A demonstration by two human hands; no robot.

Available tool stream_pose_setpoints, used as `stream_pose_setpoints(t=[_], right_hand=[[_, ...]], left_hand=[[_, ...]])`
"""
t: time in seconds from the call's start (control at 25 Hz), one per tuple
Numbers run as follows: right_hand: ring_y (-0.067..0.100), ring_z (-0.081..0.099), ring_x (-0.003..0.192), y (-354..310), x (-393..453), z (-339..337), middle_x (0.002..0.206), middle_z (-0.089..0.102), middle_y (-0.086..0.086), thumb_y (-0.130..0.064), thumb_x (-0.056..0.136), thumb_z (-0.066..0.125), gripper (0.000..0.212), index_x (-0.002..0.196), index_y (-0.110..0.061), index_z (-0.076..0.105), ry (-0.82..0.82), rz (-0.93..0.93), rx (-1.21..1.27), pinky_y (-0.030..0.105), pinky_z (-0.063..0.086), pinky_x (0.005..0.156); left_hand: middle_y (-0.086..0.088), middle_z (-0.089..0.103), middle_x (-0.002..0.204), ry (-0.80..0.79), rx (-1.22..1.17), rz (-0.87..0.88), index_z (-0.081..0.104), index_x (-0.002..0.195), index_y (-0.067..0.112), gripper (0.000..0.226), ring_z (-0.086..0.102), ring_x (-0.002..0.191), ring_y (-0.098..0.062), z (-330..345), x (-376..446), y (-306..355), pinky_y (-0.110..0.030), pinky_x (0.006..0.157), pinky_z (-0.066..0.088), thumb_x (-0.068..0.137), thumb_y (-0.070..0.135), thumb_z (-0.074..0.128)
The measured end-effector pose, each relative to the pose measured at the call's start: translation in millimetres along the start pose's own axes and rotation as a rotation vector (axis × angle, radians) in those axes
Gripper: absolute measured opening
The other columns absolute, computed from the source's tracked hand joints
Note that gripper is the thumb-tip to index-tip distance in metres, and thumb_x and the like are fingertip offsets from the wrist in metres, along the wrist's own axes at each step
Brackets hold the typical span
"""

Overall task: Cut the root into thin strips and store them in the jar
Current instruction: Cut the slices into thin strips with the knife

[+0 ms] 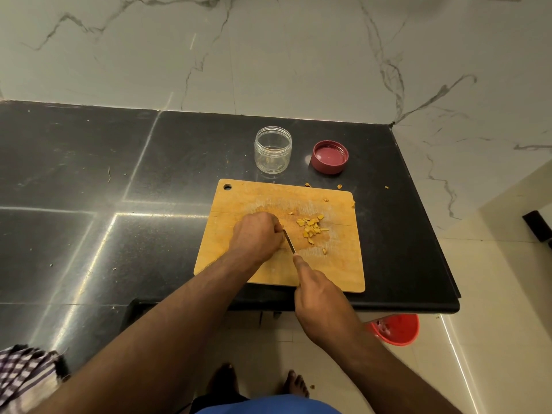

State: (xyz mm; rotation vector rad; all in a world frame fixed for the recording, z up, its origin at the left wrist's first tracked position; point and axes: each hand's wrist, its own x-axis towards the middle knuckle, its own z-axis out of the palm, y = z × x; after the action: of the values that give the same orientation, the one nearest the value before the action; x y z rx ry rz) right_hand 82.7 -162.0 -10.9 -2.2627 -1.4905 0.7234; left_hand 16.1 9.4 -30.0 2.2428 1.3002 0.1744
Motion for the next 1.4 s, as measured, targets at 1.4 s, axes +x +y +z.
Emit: stream_pose_setpoints(t=[1.4], right_hand=[[0.019, 0.055, 0.099, -4, 4, -3, 0.121, 0.054, 0.003, -0.022, 0.103, 0.033, 0.054, 0.155, -0.027, 0.019, 0.051, -0.022, -0.012, 0.036, 0.049, 0.083]], left_hand=[[0.005, 0.072, 0.096, 0.006, -0.015, -0.038, 0.077, 0.098, 0.022, 0.011, 0.064, 0.091, -0.016, 0, -4, -4, -0.042, 0.086, 0.057, 0.09, 0.024, 0.07]])
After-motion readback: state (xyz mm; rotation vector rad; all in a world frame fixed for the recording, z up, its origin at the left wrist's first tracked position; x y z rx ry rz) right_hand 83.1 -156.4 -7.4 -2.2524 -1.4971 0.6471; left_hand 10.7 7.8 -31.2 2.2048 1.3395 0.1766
